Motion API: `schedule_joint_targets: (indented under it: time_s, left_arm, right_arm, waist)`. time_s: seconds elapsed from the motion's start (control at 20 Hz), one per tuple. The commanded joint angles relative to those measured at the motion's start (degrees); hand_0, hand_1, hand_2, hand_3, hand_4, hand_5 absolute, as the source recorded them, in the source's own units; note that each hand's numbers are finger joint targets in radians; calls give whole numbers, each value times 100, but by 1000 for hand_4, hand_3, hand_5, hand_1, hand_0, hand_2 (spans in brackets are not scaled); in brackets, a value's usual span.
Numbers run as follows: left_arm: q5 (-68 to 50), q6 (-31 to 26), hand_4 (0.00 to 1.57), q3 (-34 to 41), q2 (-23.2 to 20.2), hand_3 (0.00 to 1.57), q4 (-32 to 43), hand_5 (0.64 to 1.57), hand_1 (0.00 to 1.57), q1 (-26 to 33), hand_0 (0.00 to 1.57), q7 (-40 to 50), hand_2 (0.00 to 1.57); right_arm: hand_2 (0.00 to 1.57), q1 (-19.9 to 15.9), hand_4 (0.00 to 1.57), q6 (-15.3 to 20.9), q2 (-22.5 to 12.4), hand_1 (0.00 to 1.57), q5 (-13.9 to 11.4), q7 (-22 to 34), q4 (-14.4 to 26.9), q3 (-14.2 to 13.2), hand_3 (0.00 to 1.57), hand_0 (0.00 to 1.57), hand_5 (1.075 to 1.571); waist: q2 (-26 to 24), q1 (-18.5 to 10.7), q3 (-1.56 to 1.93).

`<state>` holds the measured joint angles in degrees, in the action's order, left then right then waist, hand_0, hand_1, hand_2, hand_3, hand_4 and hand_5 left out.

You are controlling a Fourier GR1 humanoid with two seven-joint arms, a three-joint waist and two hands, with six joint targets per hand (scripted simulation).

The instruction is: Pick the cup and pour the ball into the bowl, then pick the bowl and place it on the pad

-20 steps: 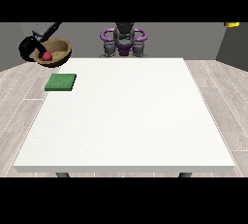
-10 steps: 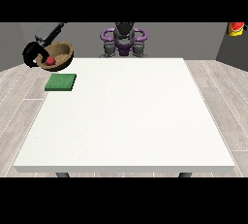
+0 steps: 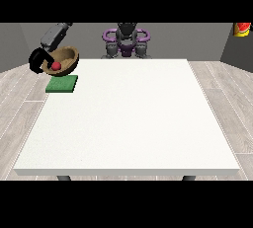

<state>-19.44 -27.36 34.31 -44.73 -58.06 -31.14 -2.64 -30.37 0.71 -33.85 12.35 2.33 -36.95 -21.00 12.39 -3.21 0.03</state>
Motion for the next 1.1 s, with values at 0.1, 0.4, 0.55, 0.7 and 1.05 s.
schedule_joint_targets:
  time_s: [0.1, 0.4, 0.55, 0.7, 1.05]
  left_arm:
    - [-80, -128, 1189, 11, -157, 0, 99, 1562, 0, -49, 0, -172, 0]
    - [-49, -35, 1190, -12, 39, 0, 16, 1562, 0, 329, 0, -400, 0]
    - [-149, -233, 1185, 182, -505, 0, 489, 1563, 0, 0, 0, -466, 0]
    - [-170, -294, 1188, 100, -494, 0, 510, 1565, 0, -14, 0, -458, 0]
    - [-417, -238, 1194, 84, -603, 0, 179, 1569, 0, -281, 0, -177, 0]
  right_arm:
    - [1571, -195, 0, 331, -409, 1571, -143, 54, 242, -110, 1155, 1571, 1551]
    - [1398, -96, 0, 414, -412, 1487, 7, -235, 456, -344, 802, 1487, 1544]
    - [1413, -454, 0, 619, -194, 1463, 61, -109, 318, -309, 835, 1463, 1532]
    - [1376, -576, 0, 876, 146, 1443, 91, -272, 335, -299, 678, 1443, 1535]
    - [412, -810, 0, 568, -403, 194, -268, -392, 672, -68, 787, 194, 1454]
  waist:
    - [299, -24, -2]
    - [91, -39, -1]
    - [377, -25, -4]
    - [404, -98, -3]
    - [780, -370, 4]
